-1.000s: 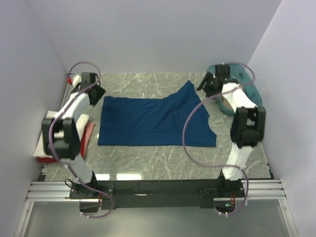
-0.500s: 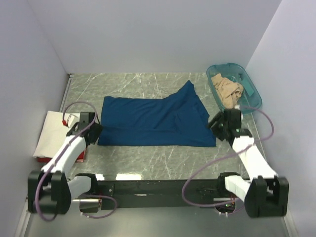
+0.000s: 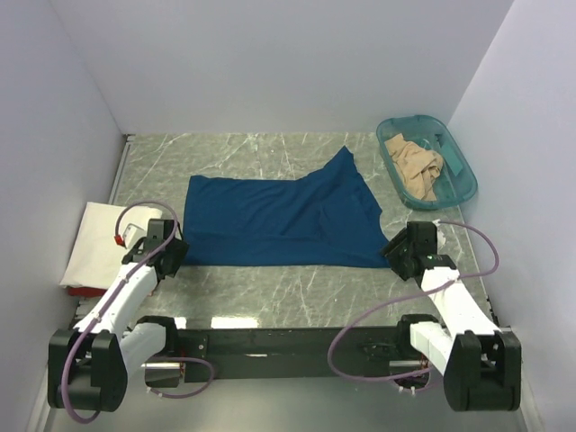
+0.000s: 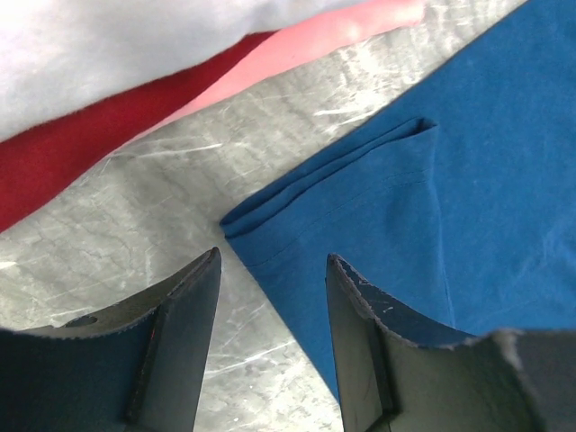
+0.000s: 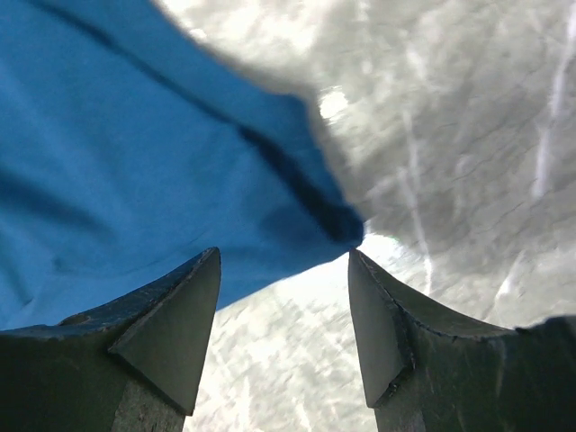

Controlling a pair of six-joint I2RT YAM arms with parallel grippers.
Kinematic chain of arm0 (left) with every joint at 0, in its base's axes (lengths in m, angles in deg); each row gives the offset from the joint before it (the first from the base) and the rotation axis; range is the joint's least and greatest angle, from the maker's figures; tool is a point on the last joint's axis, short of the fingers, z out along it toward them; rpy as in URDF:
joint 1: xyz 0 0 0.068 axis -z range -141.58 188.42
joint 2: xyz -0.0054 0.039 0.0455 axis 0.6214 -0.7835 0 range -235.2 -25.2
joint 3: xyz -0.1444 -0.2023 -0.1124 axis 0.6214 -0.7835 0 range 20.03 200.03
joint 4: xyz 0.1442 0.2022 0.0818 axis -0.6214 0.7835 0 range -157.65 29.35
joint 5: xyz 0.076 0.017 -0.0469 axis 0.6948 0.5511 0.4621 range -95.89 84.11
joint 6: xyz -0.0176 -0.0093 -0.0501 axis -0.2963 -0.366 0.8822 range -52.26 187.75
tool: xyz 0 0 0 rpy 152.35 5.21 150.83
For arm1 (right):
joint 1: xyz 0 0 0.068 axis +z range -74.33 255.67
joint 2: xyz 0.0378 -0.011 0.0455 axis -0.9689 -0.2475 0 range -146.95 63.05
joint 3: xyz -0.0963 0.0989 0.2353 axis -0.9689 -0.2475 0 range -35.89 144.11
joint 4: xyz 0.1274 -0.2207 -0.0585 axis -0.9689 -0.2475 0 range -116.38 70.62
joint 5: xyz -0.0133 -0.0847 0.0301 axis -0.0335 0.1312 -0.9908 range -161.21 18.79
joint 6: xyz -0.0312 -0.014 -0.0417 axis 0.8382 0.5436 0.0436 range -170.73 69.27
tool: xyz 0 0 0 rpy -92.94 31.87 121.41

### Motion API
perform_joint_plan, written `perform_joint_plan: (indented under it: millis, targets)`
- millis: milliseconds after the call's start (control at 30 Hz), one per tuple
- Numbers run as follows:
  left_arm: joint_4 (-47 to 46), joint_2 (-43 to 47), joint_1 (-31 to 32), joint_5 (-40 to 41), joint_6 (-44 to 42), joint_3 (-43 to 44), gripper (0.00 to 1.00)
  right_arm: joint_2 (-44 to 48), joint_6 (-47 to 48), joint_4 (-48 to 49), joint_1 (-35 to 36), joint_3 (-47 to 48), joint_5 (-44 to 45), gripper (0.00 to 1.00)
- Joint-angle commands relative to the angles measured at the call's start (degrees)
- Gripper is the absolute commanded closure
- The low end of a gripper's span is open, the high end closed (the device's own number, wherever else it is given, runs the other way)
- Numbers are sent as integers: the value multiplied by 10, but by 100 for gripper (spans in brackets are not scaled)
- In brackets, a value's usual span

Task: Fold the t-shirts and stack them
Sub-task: Flatten the tshirt out

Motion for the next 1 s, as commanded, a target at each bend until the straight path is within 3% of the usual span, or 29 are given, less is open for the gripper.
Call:
perform_joint_plan:
  millis: [0,367,567,600,633,733,767,800,833,967]
  targets:
    - [-14,-6,3,2,19,-10,44,-31,-4,47,-15,-3,11,35]
    - [-63,-83,7,-12,22,-17,45,-111,2,87,-47,12,-7,35]
    - [-93,-125,9,-16,15,-18,68,-144,1,114,-49,19,-23,37]
    - [-96,-129,10,-15,13,-18,73,-149,1,122,-49,19,-39,39]
    - [-98,-133,10,-15,11,-18,84,-152,1,125,-49,17,-46,42]
    - [-103,-133,10,-16,-5,-15,99,-157,9,137,-49,18,-66,68]
    - [-103,-131,10,-16,-8,-13,99,-155,11,135,-49,20,-69,78]
    - [-97,-127,10,-15,-11,-8,99,-151,11,131,-49,22,-74,95]
    - [-93,-118,10,-13,-16,-3,99,-144,12,127,-49,30,-77,100]
    - [-60,-80,11,-5,-31,27,99,-111,20,97,-50,57,-83,100]
